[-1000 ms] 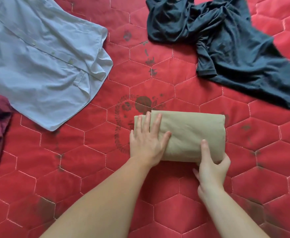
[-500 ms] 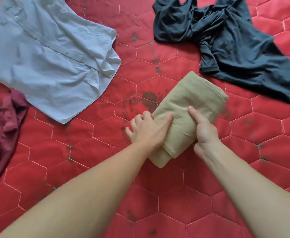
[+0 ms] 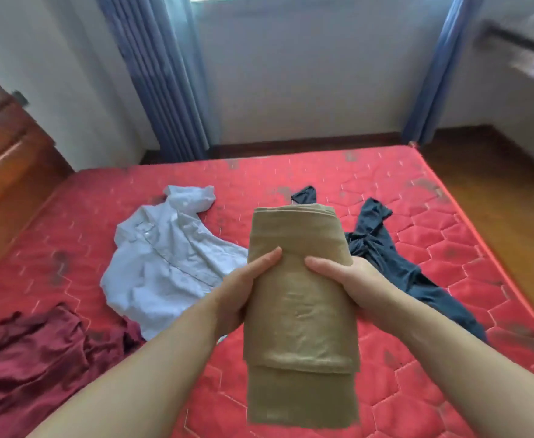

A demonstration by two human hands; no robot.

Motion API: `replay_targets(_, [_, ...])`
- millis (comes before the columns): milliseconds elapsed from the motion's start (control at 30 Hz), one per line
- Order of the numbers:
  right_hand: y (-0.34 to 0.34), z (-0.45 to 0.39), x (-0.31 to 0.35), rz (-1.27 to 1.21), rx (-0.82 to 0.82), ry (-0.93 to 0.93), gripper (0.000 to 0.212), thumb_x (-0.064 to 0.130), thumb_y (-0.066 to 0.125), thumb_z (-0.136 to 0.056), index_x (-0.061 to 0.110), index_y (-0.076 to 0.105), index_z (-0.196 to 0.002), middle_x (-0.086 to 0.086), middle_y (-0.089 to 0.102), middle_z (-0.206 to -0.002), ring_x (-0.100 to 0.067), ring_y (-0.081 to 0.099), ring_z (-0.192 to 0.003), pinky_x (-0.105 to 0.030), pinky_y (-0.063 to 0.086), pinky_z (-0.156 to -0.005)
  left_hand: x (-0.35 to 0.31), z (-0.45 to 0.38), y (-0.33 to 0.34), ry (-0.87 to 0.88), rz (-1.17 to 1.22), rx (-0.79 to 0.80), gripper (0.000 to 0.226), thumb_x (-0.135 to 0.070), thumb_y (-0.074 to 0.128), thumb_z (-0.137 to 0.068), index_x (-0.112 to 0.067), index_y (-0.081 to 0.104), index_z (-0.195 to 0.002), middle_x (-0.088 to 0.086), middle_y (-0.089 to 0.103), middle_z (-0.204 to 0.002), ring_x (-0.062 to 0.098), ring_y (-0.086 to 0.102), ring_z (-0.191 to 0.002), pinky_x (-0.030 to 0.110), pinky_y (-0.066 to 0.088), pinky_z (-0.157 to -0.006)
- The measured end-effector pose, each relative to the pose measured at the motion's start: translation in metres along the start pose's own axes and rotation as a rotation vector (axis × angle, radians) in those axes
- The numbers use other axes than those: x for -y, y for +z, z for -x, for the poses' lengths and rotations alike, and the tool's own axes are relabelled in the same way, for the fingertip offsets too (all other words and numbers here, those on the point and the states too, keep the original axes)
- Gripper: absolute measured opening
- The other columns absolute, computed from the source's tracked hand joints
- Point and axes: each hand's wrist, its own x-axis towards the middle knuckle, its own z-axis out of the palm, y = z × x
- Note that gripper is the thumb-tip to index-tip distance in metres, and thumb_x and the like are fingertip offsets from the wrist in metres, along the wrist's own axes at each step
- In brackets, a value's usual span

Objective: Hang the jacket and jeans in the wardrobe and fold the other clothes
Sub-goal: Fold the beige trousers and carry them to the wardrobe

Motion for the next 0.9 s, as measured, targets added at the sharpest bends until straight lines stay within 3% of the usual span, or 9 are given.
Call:
replay_targets(133, [0.021, 0.056, 0.066, 0.086, -0.056, -0.107, 0.073, 0.050, 0.091, -0.050, 0.017, 0.066, -0.110, 0.000, 0.076, -0.097, -0.017, 0.073, -0.090, -0.036, 0.057, -0.081, -0.070, 0.056, 0.026, 0.076, 0.146, -0.058, 0.047, -0.044, 0.068, -0.081, -0.009, 0.071, -0.113, 0.015, 0.073, -0.109, 0.031, 0.069, -0.103, 0.043, 0.055, -0.091])
replay_targets(233, [0.033, 0.100, 0.096, 0.077, -0.011, -0.068, 0.086, 0.051, 0.089, -0.038, 0.013, 0.066, -0.112, -0.007, 0.076, -0.097, -0.023, 0.073, -0.090, -0.038, 0.057, -0.082, -0.098, 0.087, 0.035, 0.161, 0.277, -0.178, 0.067, -0.051, 0.079, -0.064, -0.008, 0.069, -0.115, 0.015, 0.074, -0.104, 0.032, 0.072, -0.096, 0.048, 0.056, -0.089])
replay_targets(300, [0.038, 0.121, 0.116, 0.085, -0.018, -0.108, 0.092, 0.056, 0.092, -0.027, 0.010, 0.070, -0.104, -0.003, 0.077, -0.089, -0.017, 0.073, -0.084, -0.033, 0.058, -0.082, -0.106, 0.106, 0.041, 0.227, 0.346, -0.241, 0.076, -0.056, 0.085, -0.057, -0.009, 0.069, -0.114, 0.014, 0.075, -0.100, 0.031, 0.073, -0.091, 0.049, 0.057, -0.086])
replay_targets(367, [0.042, 0.137, 0.138, 0.141, -0.048, -0.163, 0.076, 0.054, 0.089, -0.032, 0.010, 0.071, -0.091, 0.008, 0.075, -0.073, -0.003, 0.071, -0.069, -0.018, 0.055, -0.067, -0.111, 0.128, 0.047, 0.281, 0.399, -0.276, 0.079, -0.061, 0.085, -0.054, -0.010, 0.069, -0.112, 0.012, 0.076, -0.098, 0.031, 0.073, -0.089, 0.048, 0.059, -0.083])
replay_targets(433, [0.047, 0.157, 0.157, 0.152, -0.022, -0.184, 0.052, 0.035, 0.090, -0.058, 0.007, 0.072, -0.098, 0.000, 0.076, -0.078, -0.010, 0.072, -0.069, -0.018, 0.053, -0.058, -0.115, 0.153, 0.050, 0.318, 0.420, -0.290, 0.072, -0.061, 0.081, -0.062, -0.010, 0.069, -0.112, 0.012, 0.076, -0.097, 0.030, 0.073, -0.089, 0.047, 0.058, -0.084])
replay_targets(567, [0.052, 0.189, 0.183, 0.226, 0.106, -0.254, 0.042, 0.018, 0.090, -0.063, 0.008, 0.073, -0.100, -0.008, 0.077, -0.083, -0.016, 0.074, -0.070, -0.019, 0.053, -0.054, -0.126, 0.231, 0.055, 0.422, 0.457, -0.254, 0.063, -0.060, 0.071, -0.074, -0.012, 0.068, -0.115, 0.013, 0.075, -0.103, 0.028, 0.071, -0.099, 0.043, 0.052, -0.096])
replay_targets(667, [0.053, 0.216, 0.191, 0.265, 0.253, -0.268, 0.054, 0.025, 0.088, -0.051, 0.010, 0.072, -0.101, -0.013, 0.076, -0.089, -0.026, 0.074, -0.080, -0.032, 0.058, -0.072, -0.123, 0.298, 0.065, 0.544, 0.474, -0.305, 0.059, -0.057, 0.069, -0.077, -0.012, 0.068, -0.114, 0.013, 0.075, -0.102, 0.025, 0.073, -0.094, 0.040, 0.053, -0.091])
replay_targets(767, [0.043, 0.245, 0.193, 0.291, 0.458, -0.239, 0.069, 0.028, 0.087, -0.046, 0.010, 0.070, -0.110, -0.018, 0.074, -0.102, -0.036, 0.071, -0.095, -0.047, 0.053, -0.091, -0.100, 0.360, 0.085, 0.611, 0.465, -0.416, 0.044, -0.047, 0.069, -0.081, -0.012, 0.069, -0.109, 0.012, 0.076, -0.097, 0.024, 0.071, -0.093, 0.037, 0.054, -0.084])
replay_targets(900, [0.034, 0.279, 0.195, 0.344, 0.675, -0.184, 0.078, 0.029, 0.088, -0.046, 0.009, 0.066, -0.118, -0.021, 0.070, -0.112, -0.041, 0.066, -0.105, -0.052, 0.049, -0.098, -0.056, 0.421, 0.101, 0.628, 0.418, -0.585, 0.051, -0.037, 0.083, -0.063, -0.017, 0.074, -0.109, 0.017, 0.069, -0.118, 0.031, 0.063, -0.113, 0.046, 0.051, -0.098])
